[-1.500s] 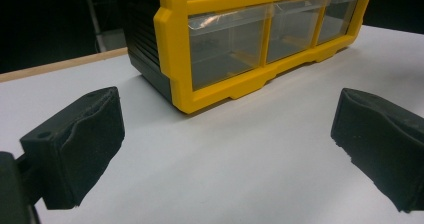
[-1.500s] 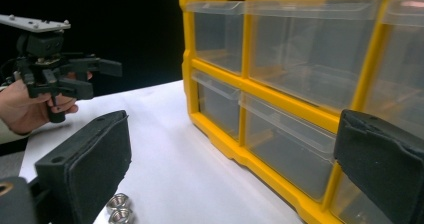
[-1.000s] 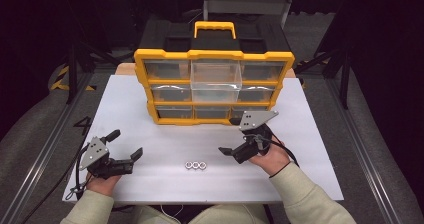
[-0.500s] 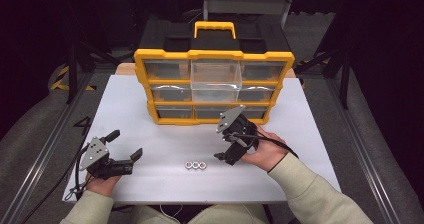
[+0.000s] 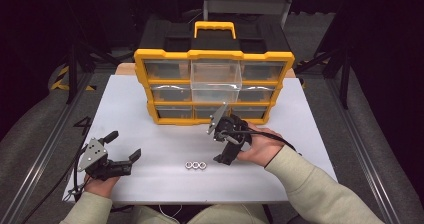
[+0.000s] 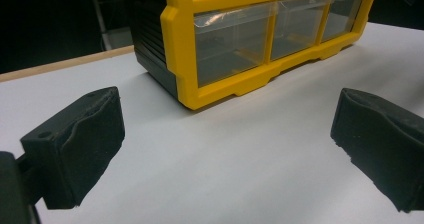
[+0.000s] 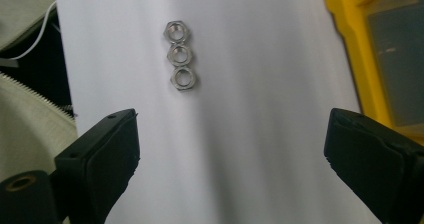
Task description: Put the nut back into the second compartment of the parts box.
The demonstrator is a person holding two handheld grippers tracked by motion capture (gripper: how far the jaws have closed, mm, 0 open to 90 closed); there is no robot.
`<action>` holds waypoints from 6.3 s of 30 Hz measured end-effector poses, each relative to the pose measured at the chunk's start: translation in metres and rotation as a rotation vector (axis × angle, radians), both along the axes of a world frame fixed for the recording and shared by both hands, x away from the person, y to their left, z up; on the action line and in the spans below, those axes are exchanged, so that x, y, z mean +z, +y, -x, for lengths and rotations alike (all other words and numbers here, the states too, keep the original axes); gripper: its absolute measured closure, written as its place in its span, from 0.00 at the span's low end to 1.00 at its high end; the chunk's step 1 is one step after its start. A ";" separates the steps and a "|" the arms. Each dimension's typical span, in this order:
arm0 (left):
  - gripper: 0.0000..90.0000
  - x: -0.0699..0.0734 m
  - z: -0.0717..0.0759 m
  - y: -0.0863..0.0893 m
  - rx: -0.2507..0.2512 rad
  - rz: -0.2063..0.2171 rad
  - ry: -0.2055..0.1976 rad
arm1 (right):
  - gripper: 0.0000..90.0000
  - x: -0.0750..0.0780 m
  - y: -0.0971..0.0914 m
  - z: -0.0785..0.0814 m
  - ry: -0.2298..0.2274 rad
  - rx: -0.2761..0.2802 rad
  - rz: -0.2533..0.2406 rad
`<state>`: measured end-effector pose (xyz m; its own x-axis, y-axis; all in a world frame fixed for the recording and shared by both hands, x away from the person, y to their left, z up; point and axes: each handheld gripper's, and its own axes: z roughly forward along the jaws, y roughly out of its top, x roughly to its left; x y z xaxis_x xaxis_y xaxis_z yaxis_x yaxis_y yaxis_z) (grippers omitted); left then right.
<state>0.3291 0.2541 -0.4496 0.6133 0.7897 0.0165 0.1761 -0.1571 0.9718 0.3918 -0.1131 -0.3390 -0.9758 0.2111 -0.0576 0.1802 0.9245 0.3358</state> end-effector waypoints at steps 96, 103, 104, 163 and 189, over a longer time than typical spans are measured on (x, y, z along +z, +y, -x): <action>0.03 0.001 -0.001 0.001 -0.006 0.015 0.008 | 0.78 0.035 0.041 0.011 0.052 0.166 0.131; 0.03 0.001 -0.001 0.001 -0.006 0.011 0.006 | 0.78 0.076 0.045 0.009 0.028 0.174 0.129; 0.03 0.001 -0.001 0.001 -0.006 0.011 0.006 | 0.78 0.081 0.045 0.009 0.024 0.173 0.129; 0.03 0.000 -0.002 0.002 -0.012 0.021 0.012 | 0.78 0.197 0.054 -0.090 -0.049 -0.051 0.078; 0.03 0.000 -0.002 0.002 -0.016 0.020 0.016 | 0.73 0.164 0.067 -0.102 0.017 -0.017 0.115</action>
